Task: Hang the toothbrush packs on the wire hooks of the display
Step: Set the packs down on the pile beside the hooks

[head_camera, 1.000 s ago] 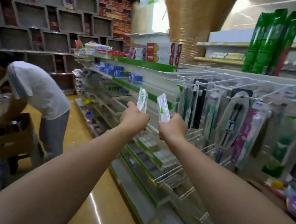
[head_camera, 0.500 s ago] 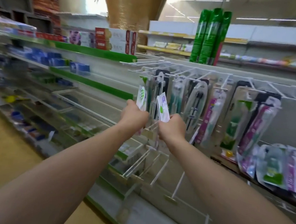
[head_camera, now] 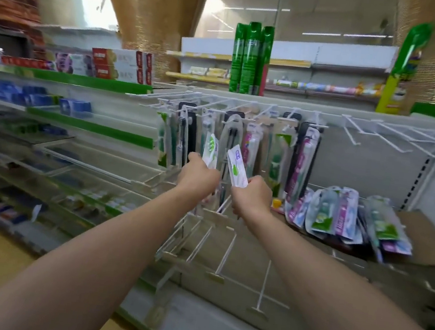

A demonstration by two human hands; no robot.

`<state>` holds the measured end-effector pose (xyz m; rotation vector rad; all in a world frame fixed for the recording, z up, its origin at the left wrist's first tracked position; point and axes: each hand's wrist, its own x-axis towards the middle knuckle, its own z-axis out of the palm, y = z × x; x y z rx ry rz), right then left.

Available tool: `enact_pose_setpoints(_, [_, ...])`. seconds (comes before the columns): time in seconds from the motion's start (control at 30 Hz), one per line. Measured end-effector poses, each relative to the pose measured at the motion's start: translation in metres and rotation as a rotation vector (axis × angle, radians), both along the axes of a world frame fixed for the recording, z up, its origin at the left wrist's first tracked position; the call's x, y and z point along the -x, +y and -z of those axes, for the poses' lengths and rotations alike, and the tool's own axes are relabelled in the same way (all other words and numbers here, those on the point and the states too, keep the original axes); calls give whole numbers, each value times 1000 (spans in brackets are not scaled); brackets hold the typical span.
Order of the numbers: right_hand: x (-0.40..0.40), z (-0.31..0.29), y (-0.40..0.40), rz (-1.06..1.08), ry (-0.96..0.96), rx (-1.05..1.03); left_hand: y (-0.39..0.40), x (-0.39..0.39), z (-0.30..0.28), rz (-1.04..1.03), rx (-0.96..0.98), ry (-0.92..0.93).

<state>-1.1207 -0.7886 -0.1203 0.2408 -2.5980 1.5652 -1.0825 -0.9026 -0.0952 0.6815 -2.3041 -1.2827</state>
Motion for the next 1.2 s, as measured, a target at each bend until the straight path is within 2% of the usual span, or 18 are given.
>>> enact_pose_setpoints(0.4, [-11, 12, 132, 162, -2, 15, 125, 1, 12, 157, -18, 15])
enact_pose_setpoints(0.67, [9, 32, 221, 392, -29, -44, 200, 22, 30, 284, 38, 25])
enact_pose_setpoints(0.97, [63, 21, 274, 569, -21, 12, 251, 102, 33, 438, 74, 21])
enact_pose_setpoints(1.2, [106, 21, 312, 713, 1, -149, 281, 174, 31, 551, 131, -87])
